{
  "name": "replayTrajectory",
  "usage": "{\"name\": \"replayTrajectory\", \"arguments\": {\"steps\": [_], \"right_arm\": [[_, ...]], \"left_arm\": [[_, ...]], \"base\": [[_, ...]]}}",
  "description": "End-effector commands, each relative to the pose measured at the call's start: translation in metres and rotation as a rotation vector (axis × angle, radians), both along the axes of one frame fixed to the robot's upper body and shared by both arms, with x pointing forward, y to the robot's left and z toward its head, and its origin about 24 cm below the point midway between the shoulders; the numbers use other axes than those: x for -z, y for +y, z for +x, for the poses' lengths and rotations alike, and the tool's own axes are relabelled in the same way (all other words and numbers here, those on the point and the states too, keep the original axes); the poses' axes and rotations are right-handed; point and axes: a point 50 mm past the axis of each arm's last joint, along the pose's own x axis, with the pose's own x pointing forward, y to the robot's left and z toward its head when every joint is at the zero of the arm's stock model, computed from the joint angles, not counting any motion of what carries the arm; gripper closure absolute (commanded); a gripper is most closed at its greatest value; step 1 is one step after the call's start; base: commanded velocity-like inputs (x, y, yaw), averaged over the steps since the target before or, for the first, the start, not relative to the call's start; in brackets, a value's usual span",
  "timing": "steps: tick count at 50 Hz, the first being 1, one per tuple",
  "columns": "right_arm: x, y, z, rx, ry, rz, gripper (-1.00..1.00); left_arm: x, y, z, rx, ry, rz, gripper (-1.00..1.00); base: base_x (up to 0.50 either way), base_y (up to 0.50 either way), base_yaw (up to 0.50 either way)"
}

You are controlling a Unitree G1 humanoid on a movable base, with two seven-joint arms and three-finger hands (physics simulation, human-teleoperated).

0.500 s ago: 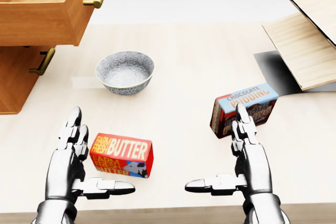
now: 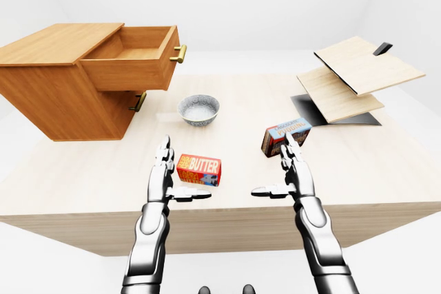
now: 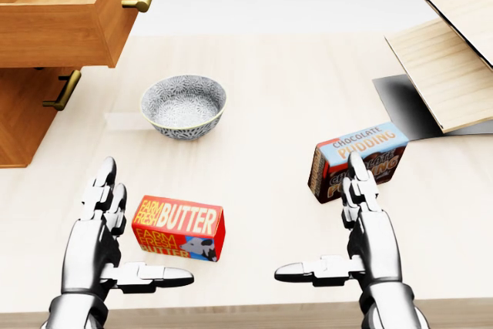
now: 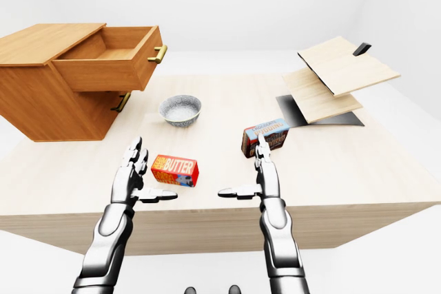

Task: Close the top drawer of the cabinet.

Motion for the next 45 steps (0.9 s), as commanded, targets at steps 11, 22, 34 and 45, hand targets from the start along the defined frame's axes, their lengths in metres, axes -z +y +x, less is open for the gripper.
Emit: {"name": "replayTrajectory", "arguments": {"steps": [11, 22, 34, 45], "right_arm": [[-0.028, 0.003, 0.015, 0.019, -0.058, 0.003, -1.0], [-0.065, 0.006, 0.028, 0.023, -0.202, -0.057, -1.0], [-0.067, 0.01, 0.026, 0.004, -0.214, -0.032, -1.0], [-0.06, 0.013, 0.024, -0.019, -0.186, -0.042, -1.0]], "left_arm": [[-0.022, -0.002, 0.008, 0.02, -0.039, 0.018, -1.0], [-0.065, -0.008, 0.019, 0.044, -0.215, 0.024, -1.0], [-0.078, -0.006, 0.023, 0.047, -0.265, 0.014, -1.0], [-0.075, -0.008, 0.019, 0.053, -0.256, 0.008, -1.0]], "base": [[0.0, 0.0, 0.0], [0.0, 0.0, 0.0], [0.0, 0.0, 0.0], [0.15, -0.09, 0.0]]}}
